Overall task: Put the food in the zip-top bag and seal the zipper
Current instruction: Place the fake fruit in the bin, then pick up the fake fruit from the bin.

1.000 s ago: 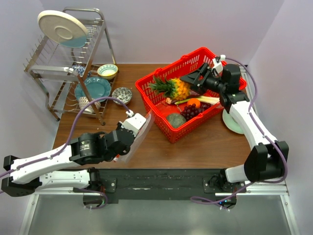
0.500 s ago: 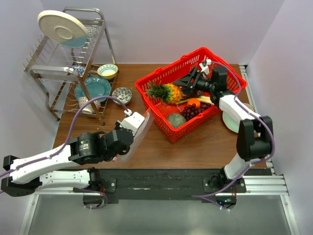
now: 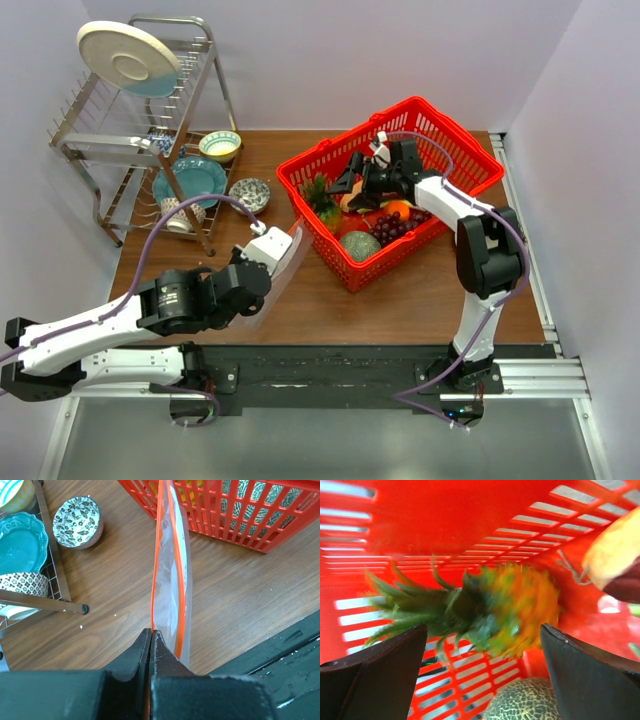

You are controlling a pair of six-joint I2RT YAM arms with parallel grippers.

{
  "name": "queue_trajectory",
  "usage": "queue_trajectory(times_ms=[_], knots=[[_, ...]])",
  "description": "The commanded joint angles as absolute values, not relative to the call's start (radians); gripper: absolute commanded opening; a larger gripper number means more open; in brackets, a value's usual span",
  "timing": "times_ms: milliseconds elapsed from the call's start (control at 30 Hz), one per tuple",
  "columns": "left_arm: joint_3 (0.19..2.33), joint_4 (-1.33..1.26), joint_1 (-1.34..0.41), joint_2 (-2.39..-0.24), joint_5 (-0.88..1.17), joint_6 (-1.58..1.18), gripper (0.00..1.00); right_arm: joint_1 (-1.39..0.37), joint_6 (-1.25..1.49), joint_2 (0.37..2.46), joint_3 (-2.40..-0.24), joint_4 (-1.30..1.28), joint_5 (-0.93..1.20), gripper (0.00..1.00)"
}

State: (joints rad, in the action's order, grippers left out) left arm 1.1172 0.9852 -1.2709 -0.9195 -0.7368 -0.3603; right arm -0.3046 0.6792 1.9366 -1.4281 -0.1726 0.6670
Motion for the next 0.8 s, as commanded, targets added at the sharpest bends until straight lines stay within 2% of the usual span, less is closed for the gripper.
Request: queue_trajectory(times_ms=[0, 367, 500, 667, 767], knots=[[1.166, 0.996, -1.269, -0.905, -0.772, -0.384, 0.0, -0.348, 0.436, 1.843, -1.494, -0.4, 0.399, 0.98], [1.164, 0.992, -1.269, -0.922, -0.776, -0.376, 0.0, -0.356, 0.348, 1.663, -1.462, -0.436, 0.201, 0.98], [1.155, 0.986, -1.269, -0.923, -0.776, -0.371, 0.0, -0.36, 0.341, 1.623, -1.454, -0.408, 0.245, 0.9], [1.147, 0.96, -1.269, -0.936, -0.759, -0.362, 0.0, -0.394, 0.305, 1.672, -1.537, -0.439, 0.307, 0.89], [1.149, 0.951, -1.269, -0.948, -0.752, -0.353, 0.0, -0.443, 0.272, 1.71, -1.609, -0.501, 0.255, 0.9]])
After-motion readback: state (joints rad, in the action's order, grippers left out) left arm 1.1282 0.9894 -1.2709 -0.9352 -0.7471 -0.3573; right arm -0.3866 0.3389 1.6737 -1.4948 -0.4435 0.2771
